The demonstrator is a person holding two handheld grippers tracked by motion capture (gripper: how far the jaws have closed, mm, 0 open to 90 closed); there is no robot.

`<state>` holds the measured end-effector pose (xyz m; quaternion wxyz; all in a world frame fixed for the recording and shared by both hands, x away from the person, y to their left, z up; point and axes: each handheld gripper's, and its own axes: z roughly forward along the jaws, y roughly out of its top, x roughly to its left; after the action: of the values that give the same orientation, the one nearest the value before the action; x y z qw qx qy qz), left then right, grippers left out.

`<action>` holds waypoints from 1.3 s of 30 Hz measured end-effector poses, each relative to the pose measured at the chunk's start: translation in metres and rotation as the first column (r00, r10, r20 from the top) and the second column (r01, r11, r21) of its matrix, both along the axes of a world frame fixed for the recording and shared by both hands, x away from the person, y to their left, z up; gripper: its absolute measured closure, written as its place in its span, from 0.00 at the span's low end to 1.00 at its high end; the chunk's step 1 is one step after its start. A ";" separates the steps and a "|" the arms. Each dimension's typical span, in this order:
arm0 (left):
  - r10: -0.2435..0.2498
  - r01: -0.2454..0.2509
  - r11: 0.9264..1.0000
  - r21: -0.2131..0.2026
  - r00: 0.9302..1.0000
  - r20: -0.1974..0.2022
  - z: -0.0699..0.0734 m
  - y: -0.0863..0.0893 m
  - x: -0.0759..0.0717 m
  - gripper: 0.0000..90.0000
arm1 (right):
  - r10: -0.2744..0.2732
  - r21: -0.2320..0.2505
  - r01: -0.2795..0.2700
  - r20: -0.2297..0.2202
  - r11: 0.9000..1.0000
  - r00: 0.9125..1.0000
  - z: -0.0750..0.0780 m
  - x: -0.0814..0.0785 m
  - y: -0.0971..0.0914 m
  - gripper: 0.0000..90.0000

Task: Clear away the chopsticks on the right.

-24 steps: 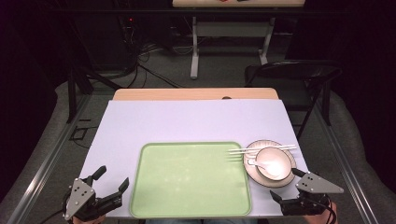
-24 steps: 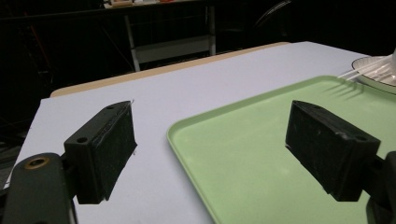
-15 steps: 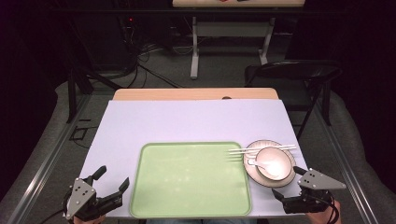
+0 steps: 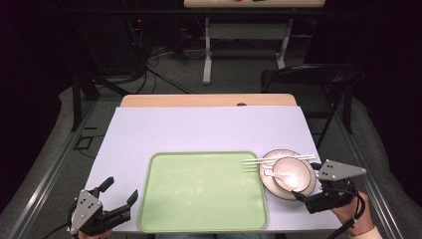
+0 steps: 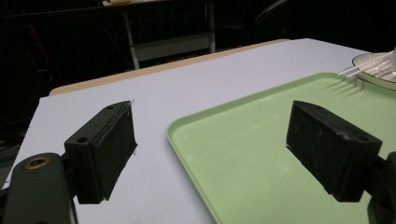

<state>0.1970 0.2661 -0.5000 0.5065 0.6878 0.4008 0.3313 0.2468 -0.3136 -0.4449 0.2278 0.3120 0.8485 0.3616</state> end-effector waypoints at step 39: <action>-0.030 0.031 0.999 0.023 1.000 -0.006 0.000 -0.004 0.000 0.17 | 0.065 -0.253 -0.148 -0.310 0.956 0.949 0.015 0.173 -0.003 0.24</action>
<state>0.1972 0.2620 -0.5005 0.5022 0.7007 0.3878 0.3263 0.4194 -0.3164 -0.4297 0.1180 0.2818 0.9305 0.2022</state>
